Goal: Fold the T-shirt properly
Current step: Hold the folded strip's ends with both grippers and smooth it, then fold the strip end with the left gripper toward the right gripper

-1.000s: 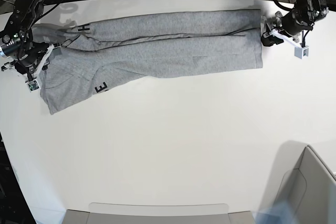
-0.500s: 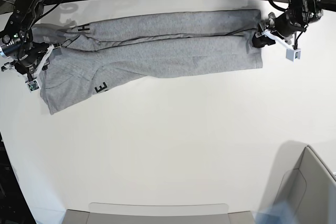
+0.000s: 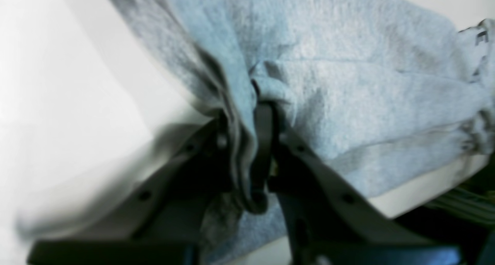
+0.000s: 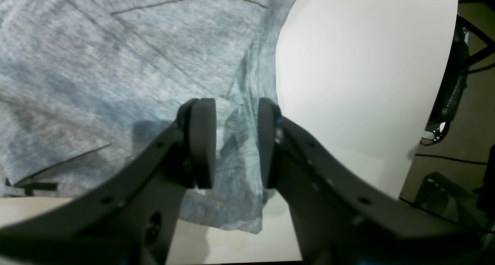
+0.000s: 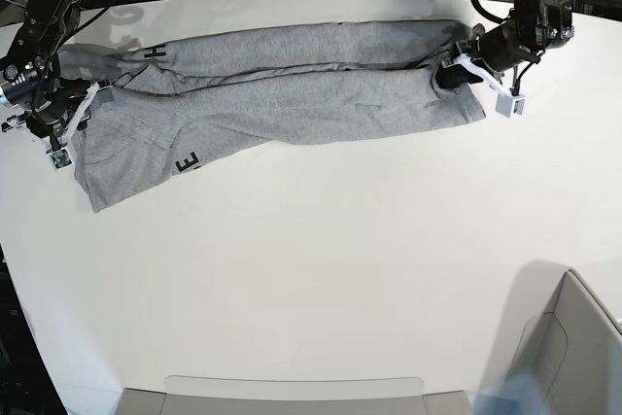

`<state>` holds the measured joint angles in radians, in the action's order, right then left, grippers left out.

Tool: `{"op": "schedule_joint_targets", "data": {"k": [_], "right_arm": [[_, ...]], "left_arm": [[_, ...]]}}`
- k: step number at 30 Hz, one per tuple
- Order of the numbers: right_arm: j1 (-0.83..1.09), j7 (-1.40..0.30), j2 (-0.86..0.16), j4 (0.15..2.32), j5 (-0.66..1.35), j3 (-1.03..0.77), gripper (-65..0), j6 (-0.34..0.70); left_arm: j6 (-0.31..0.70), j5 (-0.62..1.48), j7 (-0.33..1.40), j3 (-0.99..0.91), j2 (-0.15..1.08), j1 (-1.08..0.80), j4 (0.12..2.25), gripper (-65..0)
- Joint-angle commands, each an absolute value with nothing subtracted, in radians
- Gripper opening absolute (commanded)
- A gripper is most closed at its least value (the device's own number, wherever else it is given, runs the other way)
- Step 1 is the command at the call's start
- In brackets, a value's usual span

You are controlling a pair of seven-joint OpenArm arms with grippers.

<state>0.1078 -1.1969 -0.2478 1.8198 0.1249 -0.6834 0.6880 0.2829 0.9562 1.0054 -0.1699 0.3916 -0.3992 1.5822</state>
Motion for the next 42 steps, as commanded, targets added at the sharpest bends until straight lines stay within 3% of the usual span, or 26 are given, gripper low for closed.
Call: {"op": "schedule_joint_targets", "data": {"k": [1,10,18,24,29,33,42], "right_arm": [[0.094,-1.185,-0.268,1.834,0.125,-0.685,-46.4,0.698],[0.082,-1.185,-0.262,1.834,0.125,-0.685,-46.4,0.698],[0.082,-1.185,-0.260,1.834,0.125,-0.685,-46.4,0.698],[0.081,-1.185,-0.260,1.834,0.125,-0.685,-46.4,0.698],[0.081,-1.185,-0.260,1.834,0.125,-0.685,-46.4,0.698],[0.081,-1.185,-0.259,1.834,0.125,-0.685,-46.4,0.698],[0.081,-1.185,-0.237,1.836,0.125,-0.684,-46.4,0.698]], "left_arm": [[0.263,0.914,1.066,-0.217,0.400,-0.412,1.529,-65.0],[0.263,0.918,1.070,-0.361,0.499,-0.349,1.483,-65.0],[0.262,0.918,1.171,-0.367,0.513,-0.358,1.811,-65.0],[0.257,0.918,1.311,-0.358,0.430,-0.349,1.994,-65.0],[0.257,0.918,1.396,-0.348,0.317,-0.302,2.023,-65.0],[0.254,0.918,1.396,-0.254,0.295,-0.278,2.025,-65.0],[0.042,0.912,1.343,0.007,0.199,-0.185,2.017,-65.0]]}}
